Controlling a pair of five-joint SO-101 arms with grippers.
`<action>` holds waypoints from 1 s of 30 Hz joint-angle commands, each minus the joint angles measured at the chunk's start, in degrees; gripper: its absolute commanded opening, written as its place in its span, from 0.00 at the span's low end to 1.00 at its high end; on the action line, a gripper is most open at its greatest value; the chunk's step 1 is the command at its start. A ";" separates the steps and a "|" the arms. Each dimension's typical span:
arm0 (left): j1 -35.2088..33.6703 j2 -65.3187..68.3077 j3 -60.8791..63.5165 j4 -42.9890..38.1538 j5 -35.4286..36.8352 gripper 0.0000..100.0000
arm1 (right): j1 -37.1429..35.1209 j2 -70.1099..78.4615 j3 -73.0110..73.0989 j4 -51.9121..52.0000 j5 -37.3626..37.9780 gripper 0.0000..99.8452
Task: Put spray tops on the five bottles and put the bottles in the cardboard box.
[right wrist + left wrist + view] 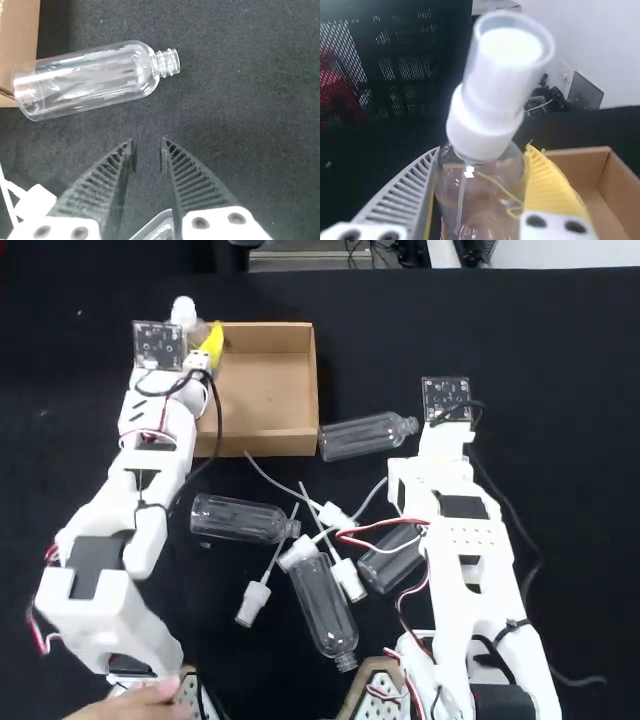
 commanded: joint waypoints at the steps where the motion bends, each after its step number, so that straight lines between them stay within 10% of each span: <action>1: 0.57 5.45 -5.49 -6.59 0.09 0.24 | 0.26 -0.84 -0.66 -1.58 -0.09 0.06; 7: 0.13 14.51 -15.08 -11.43 0.09 0.02 | 0.26 -0.84 -0.66 -1.58 -0.09 0.06; 19: 0.04 25.05 -25.54 -11.08 0.00 0.04 | 0.26 -0.84 -0.57 -1.58 0.00 0.06; 30: -0.84 25.58 -38.64 15.21 4.31 0.04 | 0.26 -0.84 -0.57 -1.58 0.00 0.06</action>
